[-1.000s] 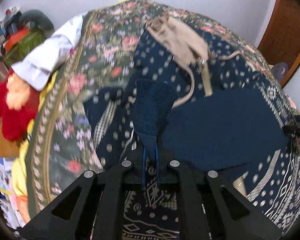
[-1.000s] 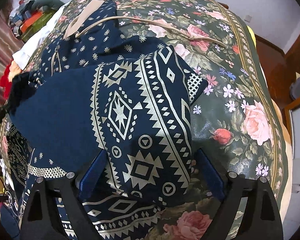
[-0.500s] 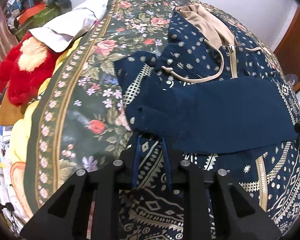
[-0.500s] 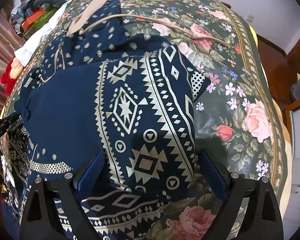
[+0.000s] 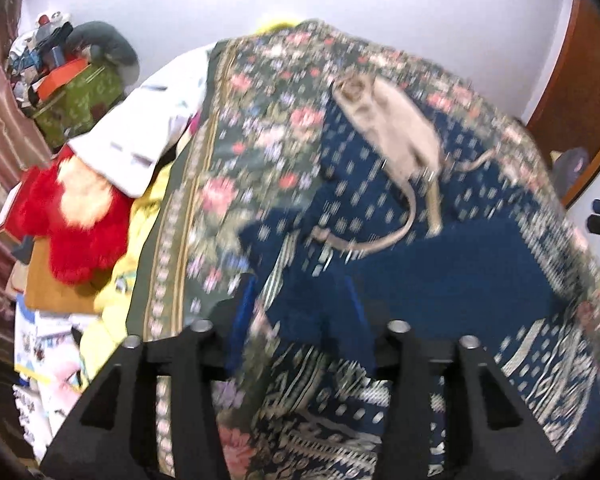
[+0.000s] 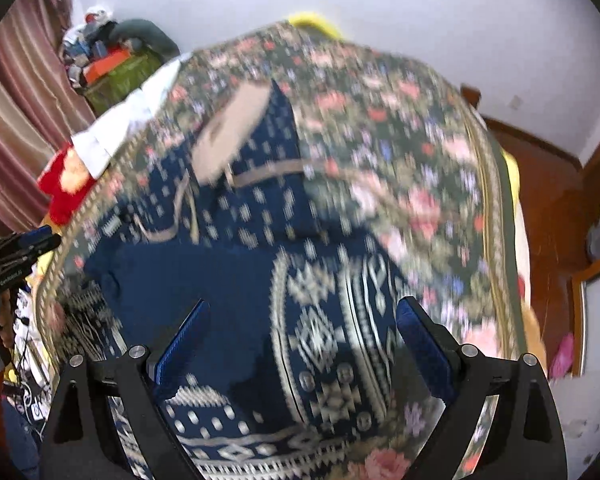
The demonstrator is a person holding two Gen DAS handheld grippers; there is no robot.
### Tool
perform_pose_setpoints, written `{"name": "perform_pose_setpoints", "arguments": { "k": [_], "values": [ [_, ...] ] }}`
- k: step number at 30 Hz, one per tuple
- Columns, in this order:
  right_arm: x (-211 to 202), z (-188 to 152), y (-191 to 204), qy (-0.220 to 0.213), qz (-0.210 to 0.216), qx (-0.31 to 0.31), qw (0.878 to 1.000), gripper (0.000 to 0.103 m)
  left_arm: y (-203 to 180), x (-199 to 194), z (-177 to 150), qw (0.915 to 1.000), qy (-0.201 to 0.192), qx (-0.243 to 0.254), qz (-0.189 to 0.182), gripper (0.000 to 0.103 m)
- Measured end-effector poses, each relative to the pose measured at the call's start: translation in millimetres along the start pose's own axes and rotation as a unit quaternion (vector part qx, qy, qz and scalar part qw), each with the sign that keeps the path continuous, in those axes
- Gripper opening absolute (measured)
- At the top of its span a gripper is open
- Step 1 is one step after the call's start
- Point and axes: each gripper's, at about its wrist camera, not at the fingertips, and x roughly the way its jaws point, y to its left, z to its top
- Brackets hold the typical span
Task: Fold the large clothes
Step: 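Grasp the beige-lined hood with the left tool and lift it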
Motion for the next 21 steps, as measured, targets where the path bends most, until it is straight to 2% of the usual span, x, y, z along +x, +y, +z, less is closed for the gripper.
{"name": "perform_pose_setpoints", "arguments": {
  "k": [2,4,8,12,16,21],
  "values": [
    [-0.8,18.1,3.0,-0.011,0.007,-0.001,1.0,0.093,-3.2,1.6,17.1,0.9999,-0.011,-0.004,-0.011,0.06],
    [3.5,35.5,5.7,-0.016,0.01,0.003,1.0,0.093,-5.8,9.3,31.8,0.9998,-0.011,-0.006,-0.018,0.06],
    [24.7,68.7,5.3,-0.007,0.021,0.023,0.999,0.093,-4.4,36.4,60.0,0.9995,0.008,-0.014,-0.026,0.06],
    [64.9,97.4,-0.2,0.016,0.031,0.057,0.998,0.093,-2.4,73.5,77.8,0.9986,0.037,-0.018,-0.034,0.06],
    [104.2,112.3,-0.3,0.041,0.045,0.064,0.996,0.093,1.6,112.7,88.2,0.9968,0.052,-0.034,-0.05,0.06],
    [134.6,130.8,3.6,0.034,0.058,0.069,0.995,0.093,5.1,159.4,103.5,0.9946,0.059,-0.059,-0.062,0.06]
  ]
}}
